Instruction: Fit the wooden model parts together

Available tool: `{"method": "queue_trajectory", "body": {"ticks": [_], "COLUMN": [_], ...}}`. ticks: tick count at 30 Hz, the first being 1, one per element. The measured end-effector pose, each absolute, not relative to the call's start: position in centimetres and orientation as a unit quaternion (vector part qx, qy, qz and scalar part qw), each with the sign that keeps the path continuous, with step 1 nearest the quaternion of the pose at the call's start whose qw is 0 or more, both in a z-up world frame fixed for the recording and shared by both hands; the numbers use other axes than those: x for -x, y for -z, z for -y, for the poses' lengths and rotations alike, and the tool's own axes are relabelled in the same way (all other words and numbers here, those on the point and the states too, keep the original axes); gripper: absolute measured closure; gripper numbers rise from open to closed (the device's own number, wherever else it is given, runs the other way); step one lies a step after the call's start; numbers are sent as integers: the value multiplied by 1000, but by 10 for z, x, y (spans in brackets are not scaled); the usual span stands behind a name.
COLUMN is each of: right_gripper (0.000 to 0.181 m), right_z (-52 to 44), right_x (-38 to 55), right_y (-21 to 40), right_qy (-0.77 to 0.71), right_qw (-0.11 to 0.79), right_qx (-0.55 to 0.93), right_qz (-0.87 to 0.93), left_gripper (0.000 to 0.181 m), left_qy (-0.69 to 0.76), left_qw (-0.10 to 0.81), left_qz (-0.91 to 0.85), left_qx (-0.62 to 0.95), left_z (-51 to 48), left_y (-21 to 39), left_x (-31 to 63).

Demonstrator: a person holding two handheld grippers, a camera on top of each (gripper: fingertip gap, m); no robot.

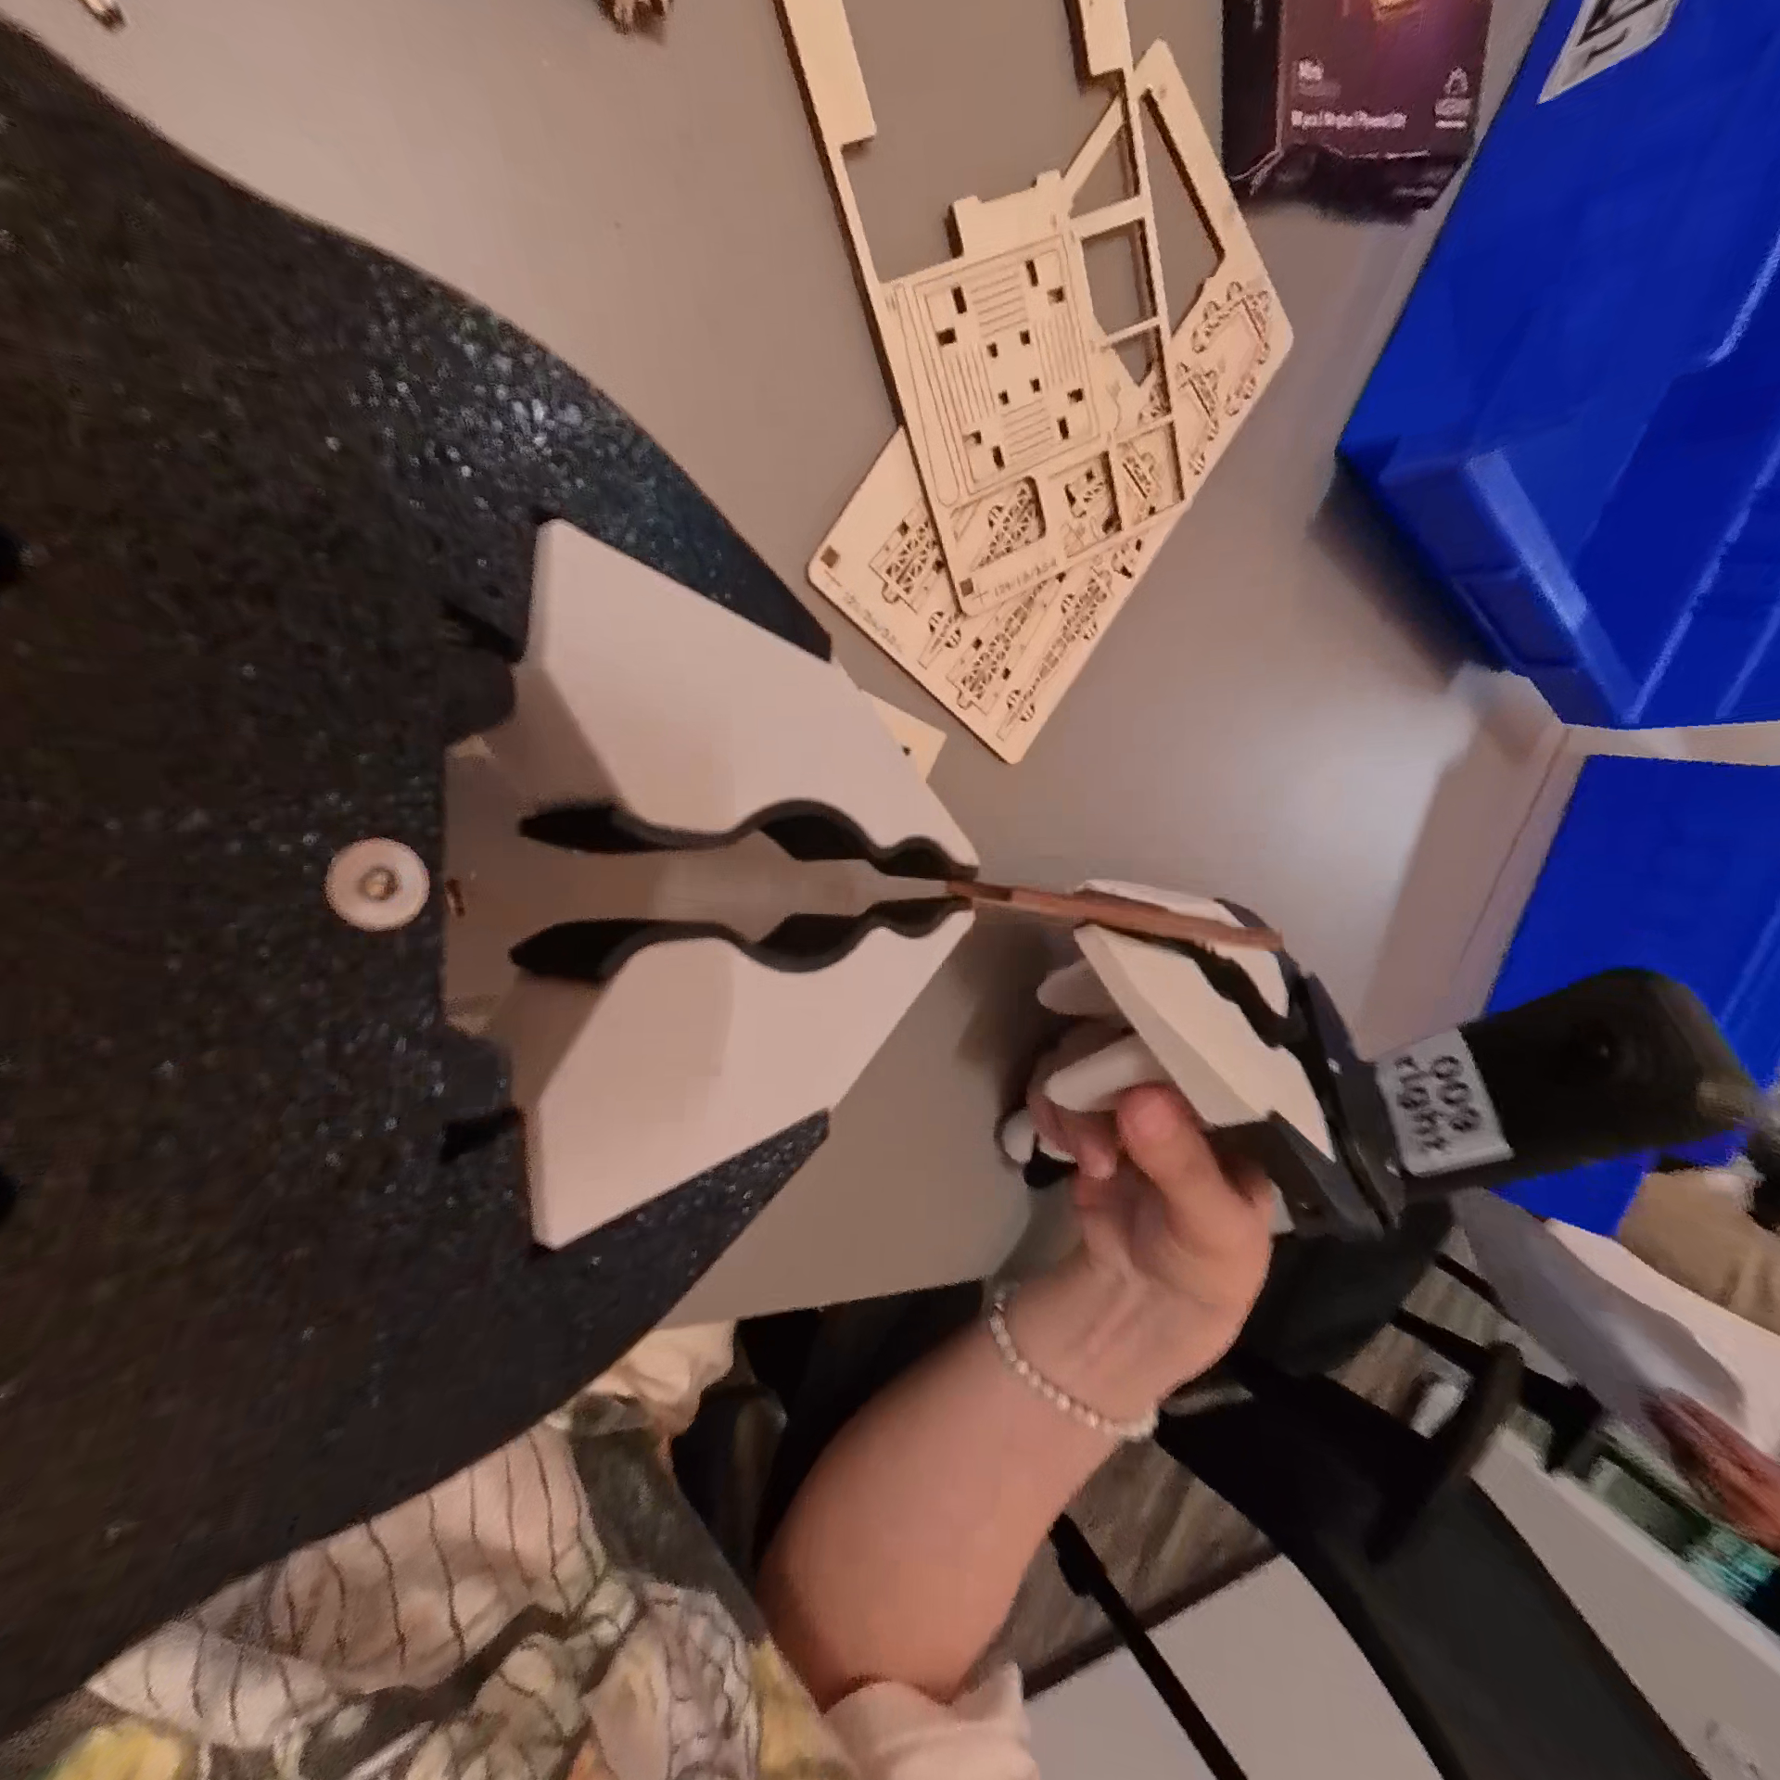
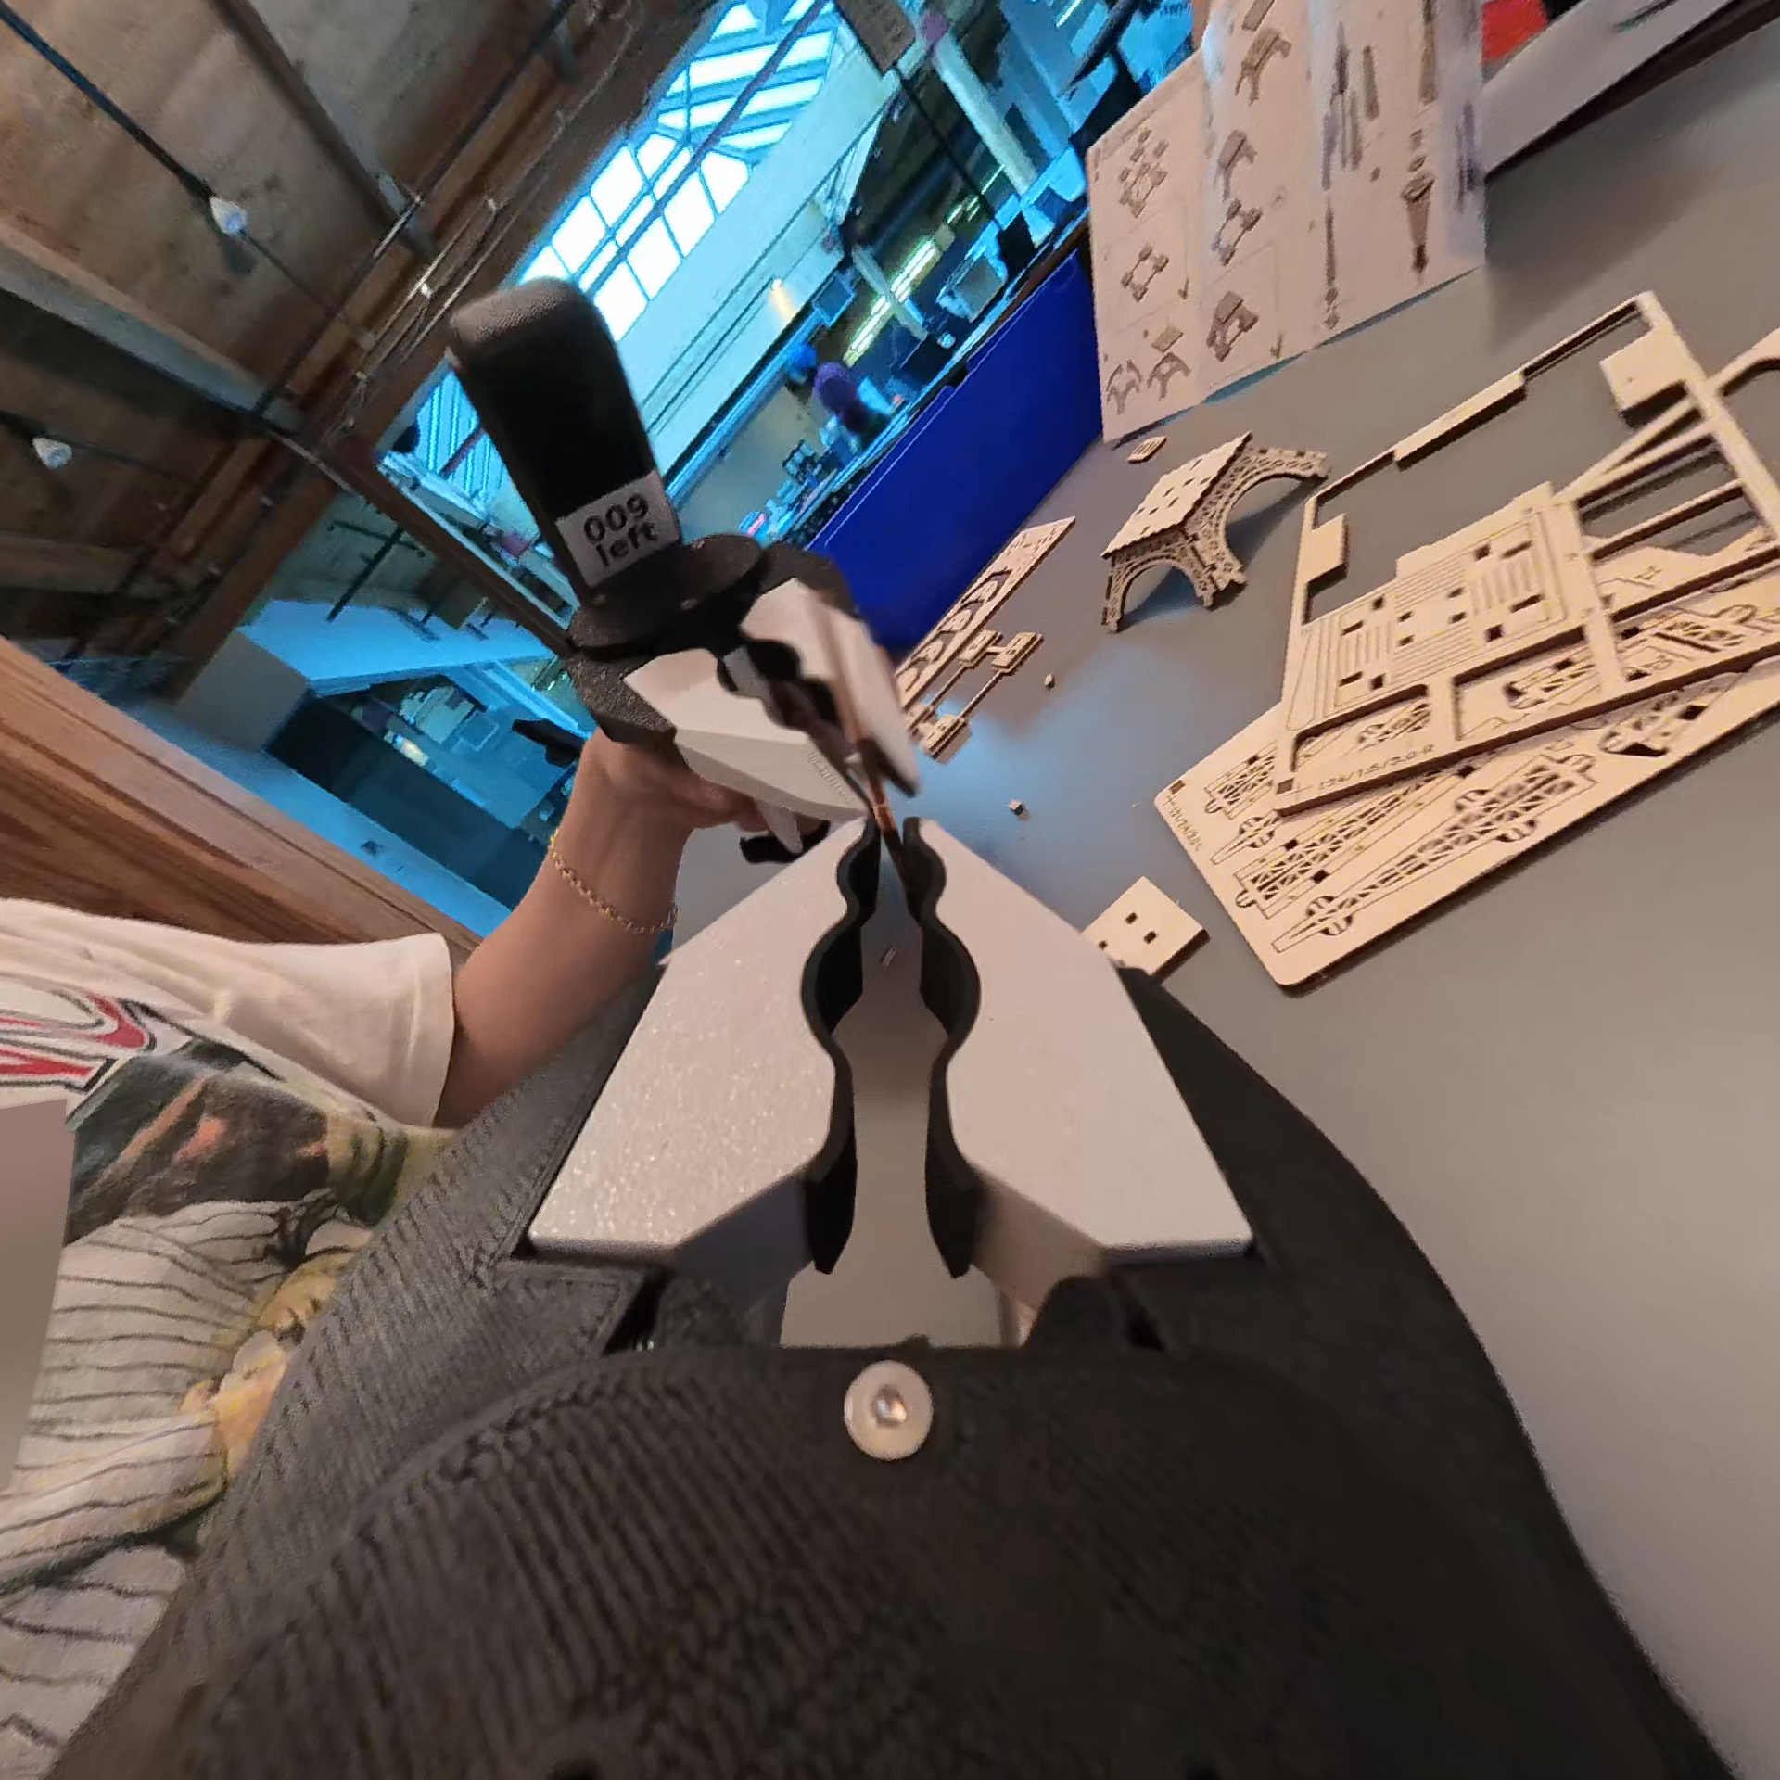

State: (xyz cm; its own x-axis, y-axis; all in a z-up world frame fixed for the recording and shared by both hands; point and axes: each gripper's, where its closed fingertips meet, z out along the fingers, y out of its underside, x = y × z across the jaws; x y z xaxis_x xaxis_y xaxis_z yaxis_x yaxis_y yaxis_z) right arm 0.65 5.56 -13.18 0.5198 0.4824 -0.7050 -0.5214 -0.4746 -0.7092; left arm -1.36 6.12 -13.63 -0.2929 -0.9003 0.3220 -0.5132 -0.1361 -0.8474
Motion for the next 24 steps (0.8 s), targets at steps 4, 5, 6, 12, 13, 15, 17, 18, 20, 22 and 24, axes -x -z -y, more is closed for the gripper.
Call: {"method": "queue_trajectory", "body": {"ticks": [4, 5, 6, 12, 13, 15, 17, 18, 20, 22, 24], "right_gripper": [173, 171, 171, 139, 140, 146, 148, 144, 136, 134, 135], "right_z": [-58, -58, -59, -78, -81, -84, -88, -90, -91, -88, -85], "right_x": [-16, -20, -25, -42, -41, -43, -37, -32, -25, -27, -32], "right_y": [126, 121, 114, 100, 96, 86, 83, 86, 88, 85, 84], "right_qy": [-486, -471, -443, -127, -91, -26, 0, 0, 3, 25, 41], "right_qw": [536, 558, 587, 709, 726, 761, 772, 765, 758, 767, 771], "right_qx": [690, 683, 677, 690, 677, 643, 628, 634, 639, 626, 622], "right_qz": [-29, -21, -10, 77, 80, 77, 95, 114, 132, 136, 130], "left_gripper": [181, 181, 181, 181, 181, 181, 181, 181, 181, 181, 180], "left_qy": [523, 519, 512, 362, 366, 369, 347, 332, 308, 294, 267], "left_qw": [240, 265, 283, 204, 177, 122, 82, 62, 51, 43, 46], "left_qz": [-567, -535, -499, -402, -392, -382, -364, -358, -349, -341, -336], "left_qx": [589, 612, 639, 816, 826, 839, 861, 870, 884, 892, 902], "left_z": [-98, -123, -154, -325, -338, -354, -370, -376, -387, -393, -402], "left_y": [110, 100, 91, 122, 125, 136, 154, 162, 173, 180, 186], "left_x": [32, 42, 56, 151, 155, 160, 166, 171, 177, 181, 188]}}
